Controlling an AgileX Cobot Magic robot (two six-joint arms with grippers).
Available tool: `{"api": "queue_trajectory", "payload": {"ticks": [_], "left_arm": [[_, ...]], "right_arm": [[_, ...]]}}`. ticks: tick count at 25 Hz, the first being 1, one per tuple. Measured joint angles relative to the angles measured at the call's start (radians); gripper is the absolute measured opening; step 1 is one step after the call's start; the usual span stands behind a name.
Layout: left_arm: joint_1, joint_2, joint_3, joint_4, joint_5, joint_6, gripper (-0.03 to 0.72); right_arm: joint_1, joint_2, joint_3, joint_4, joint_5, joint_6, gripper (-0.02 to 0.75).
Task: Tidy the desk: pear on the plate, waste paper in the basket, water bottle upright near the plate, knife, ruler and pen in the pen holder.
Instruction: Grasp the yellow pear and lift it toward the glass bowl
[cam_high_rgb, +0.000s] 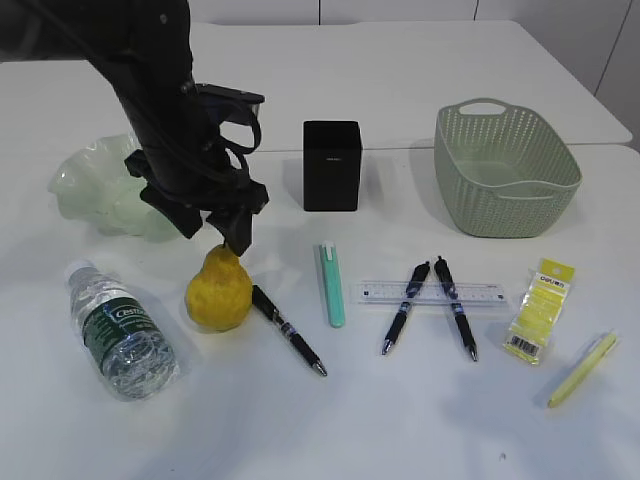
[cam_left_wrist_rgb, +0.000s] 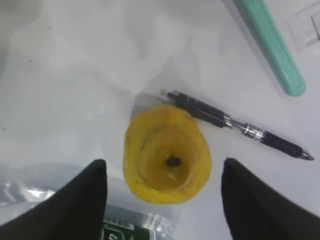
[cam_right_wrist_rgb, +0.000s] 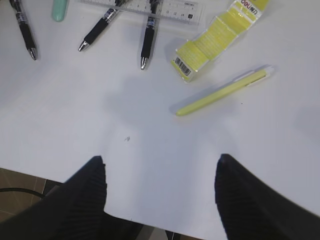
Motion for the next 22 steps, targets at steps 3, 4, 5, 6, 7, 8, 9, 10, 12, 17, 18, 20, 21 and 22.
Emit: {"api": "queue_trajectory", "payload": {"ticks": [3, 4, 5, 6, 7, 8, 9, 10, 12, 17, 18, 20, 21, 22], "left_arm": [[0.000, 0.027, 0.000, -0.004, -0.002, 0.000, 0.508], [0.000, 0.034, 0.000, -0.004, -0.004, 0.000, 0.508], [0.000, 0.040, 0.000, -0.004, -0.007, 0.000, 0.508], [0.000, 0.042, 0.000, -0.006, -0.008, 0.000, 0.508], [0.000, 0.044, 0.000, -0.006, -0.009, 0.000, 0.508], [0.000, 0.044, 0.000, -0.006, -0.012, 0.000, 0.508], [0.000, 0.044, 0.000, -0.006, -0.013, 0.000, 0.508], [0.000, 0.044, 0.000, -0.006, -0.014, 0.000, 0.508], [0.000, 0.050, 0.000, -0.007, -0.017, 0.000, 0.508], [0.000, 0.081, 0.000, -0.007, -0.020, 0.000, 0.508], [0.000, 0.086, 0.000, -0.007, -0.020, 0.000, 0.508], [0.000, 0.097, 0.000, -0.007, -0.021, 0.000, 0.508], [0.000, 0.099, 0.000, -0.007, -0.021, 0.000, 0.508], [0.000, 0.104, 0.000, -0.007, -0.021, 0.000, 0.508]], "right_arm": [[0.000, 0.000, 0.000, 0.000, 0.000, 0.000, 0.503], [0.000, 0.000, 0.000, 0.000, 0.000, 0.000, 0.503], [0.000, 0.000, 0.000, 0.000, 0.000, 0.000, 0.503], [0.000, 0.000, 0.000, 0.000, 0.000, 0.000, 0.503], [0.000, 0.000, 0.000, 0.000, 0.000, 0.000, 0.503], [0.000, 0.000, 0.000, -0.002, 0.000, 0.000, 0.503], [0.000, 0.000, 0.000, -0.002, -0.002, 0.000, 0.503], [0.000, 0.000, 0.000, -0.002, -0.002, 0.000, 0.503], [0.000, 0.000, 0.000, -0.004, -0.002, 0.000, 0.503], [0.000, 0.000, 0.000, -0.006, -0.002, 0.000, 0.503], [0.000, 0.000, 0.000, -0.006, -0.002, 0.000, 0.503], [0.000, 0.000, 0.000, -0.006, -0.003, 0.000, 0.503], [0.000, 0.000, 0.000, -0.006, -0.003, 0.000, 0.503], [0.000, 0.000, 0.000, -0.007, -0.003, 0.000, 0.503]]}}
